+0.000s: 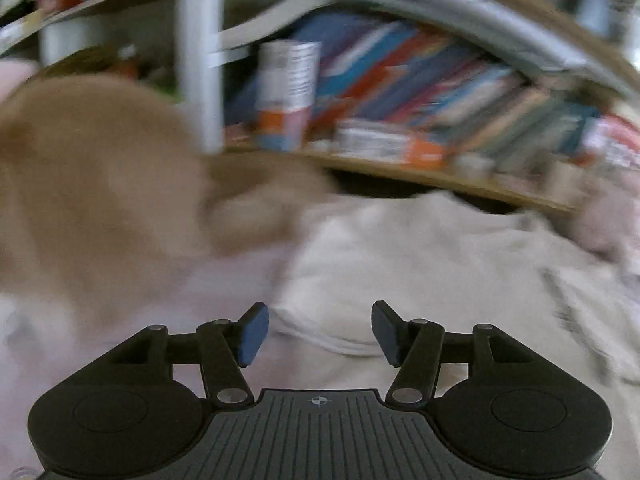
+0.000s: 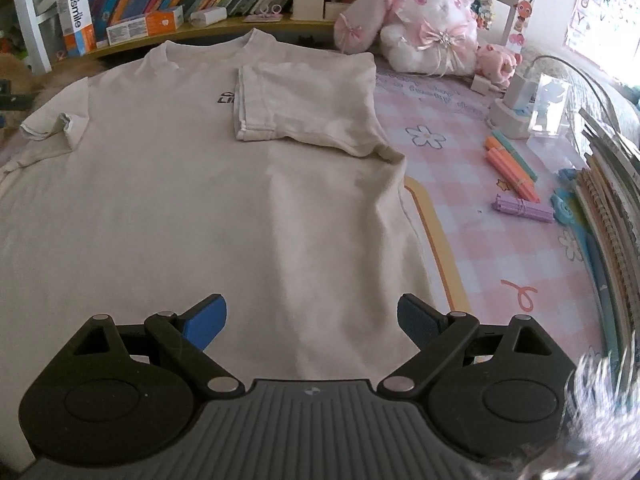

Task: Fold clothes
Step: 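Fold the pinched sleeve inward over the body with the left gripper, then open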

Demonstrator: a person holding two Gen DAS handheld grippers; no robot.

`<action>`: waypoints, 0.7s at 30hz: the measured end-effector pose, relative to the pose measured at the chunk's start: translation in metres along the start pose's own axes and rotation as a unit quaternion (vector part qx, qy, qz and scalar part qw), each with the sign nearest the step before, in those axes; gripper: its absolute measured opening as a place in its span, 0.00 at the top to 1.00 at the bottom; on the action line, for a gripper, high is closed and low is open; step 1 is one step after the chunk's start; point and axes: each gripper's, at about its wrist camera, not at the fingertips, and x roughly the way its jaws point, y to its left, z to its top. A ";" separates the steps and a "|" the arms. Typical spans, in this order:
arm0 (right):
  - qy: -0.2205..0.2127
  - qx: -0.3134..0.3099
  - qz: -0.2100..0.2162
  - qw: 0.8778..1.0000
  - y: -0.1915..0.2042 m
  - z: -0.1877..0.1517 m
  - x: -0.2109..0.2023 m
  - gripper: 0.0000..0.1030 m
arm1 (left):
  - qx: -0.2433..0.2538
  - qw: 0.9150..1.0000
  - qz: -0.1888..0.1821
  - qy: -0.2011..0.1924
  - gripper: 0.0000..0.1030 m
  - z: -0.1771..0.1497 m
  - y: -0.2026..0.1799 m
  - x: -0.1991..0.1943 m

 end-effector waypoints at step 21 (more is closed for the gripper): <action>0.012 -0.002 -0.017 1.000 -0.004 -0.005 -0.002 0.10 | -0.066 0.977 -0.205 0.011 0.63 0.092 -0.077 0.053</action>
